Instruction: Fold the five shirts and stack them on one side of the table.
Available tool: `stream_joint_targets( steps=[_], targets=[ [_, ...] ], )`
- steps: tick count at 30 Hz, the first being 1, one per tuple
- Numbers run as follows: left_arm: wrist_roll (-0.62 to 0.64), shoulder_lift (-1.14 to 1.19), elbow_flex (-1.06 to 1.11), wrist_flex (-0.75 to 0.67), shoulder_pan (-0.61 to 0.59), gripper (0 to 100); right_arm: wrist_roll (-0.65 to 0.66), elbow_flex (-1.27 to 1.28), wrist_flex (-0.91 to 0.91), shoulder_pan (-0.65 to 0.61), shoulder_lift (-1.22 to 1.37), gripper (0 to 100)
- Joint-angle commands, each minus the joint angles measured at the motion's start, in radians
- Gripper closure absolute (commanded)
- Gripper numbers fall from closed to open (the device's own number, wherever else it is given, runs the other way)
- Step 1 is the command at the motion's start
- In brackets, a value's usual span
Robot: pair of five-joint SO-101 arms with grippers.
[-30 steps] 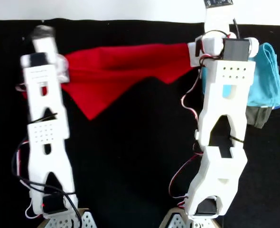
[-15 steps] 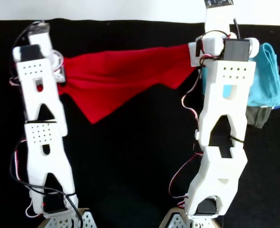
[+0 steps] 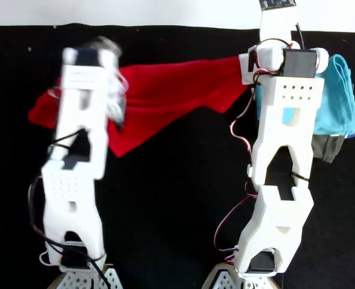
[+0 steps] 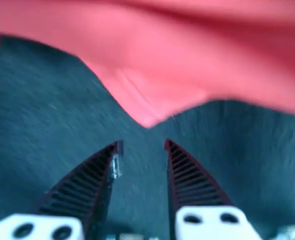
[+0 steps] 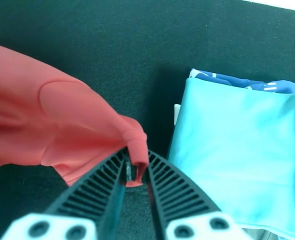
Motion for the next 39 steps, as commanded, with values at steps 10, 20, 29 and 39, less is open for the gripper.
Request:
stream_joint_targets(
  steps=[10, 20, 29, 39],
  targets=[
    [0.026, 0.067, 0.117, -0.13, 0.054, 86, 0.011, -0.048, -0.036, -0.002, -0.004, 99.2],
    [-0.021, 0.209, 0.116, -0.262, 0.033, 86, 0.011, -0.048, -0.027, -0.001, -0.005, 99.2],
    [-0.077, 0.223, 0.091, -0.247, 0.031, 99, 0.005, -0.058, 0.031, -0.007, -0.012, 99.2],
    [-0.077, 0.001, 0.002, -0.064, 0.015, 99, -0.035, -0.094, 0.062, -0.004, -0.015, 99.2]
  ],
)
